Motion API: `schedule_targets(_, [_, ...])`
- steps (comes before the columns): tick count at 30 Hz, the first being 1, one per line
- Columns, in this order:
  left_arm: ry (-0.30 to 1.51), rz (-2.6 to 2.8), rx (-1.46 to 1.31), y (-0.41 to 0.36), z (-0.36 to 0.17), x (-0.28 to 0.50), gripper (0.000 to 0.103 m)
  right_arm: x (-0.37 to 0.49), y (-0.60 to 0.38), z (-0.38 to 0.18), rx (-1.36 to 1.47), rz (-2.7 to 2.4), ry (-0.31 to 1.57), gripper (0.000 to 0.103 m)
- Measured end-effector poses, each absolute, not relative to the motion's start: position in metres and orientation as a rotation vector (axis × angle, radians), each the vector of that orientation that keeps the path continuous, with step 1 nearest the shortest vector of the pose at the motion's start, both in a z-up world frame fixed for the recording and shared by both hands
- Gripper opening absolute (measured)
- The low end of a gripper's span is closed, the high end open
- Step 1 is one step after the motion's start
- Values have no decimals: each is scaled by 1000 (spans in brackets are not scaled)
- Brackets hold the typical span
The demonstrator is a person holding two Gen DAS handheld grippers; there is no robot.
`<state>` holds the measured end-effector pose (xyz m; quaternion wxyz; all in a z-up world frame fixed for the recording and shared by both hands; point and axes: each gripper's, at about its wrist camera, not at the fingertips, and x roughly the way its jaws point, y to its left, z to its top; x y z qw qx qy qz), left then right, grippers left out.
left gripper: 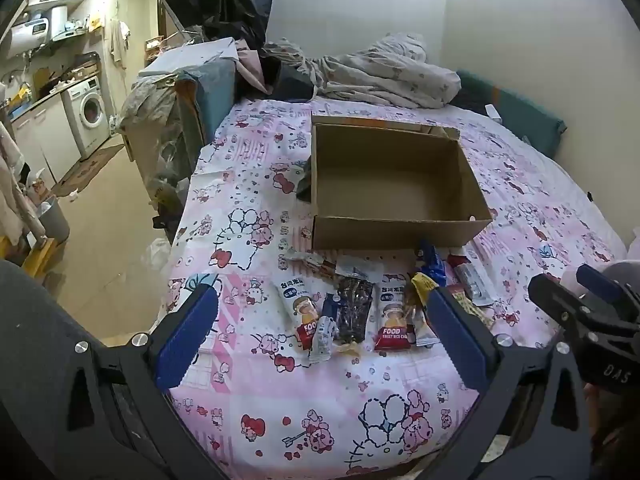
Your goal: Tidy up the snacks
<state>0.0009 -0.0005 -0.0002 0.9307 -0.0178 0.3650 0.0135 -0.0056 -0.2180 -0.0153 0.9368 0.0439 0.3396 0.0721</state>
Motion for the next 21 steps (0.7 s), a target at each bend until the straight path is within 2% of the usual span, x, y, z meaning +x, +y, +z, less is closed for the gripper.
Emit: schedule_targets(21, [729,6,-39,-4,3,0,103,-7,-218,-14,87,148,691,103])
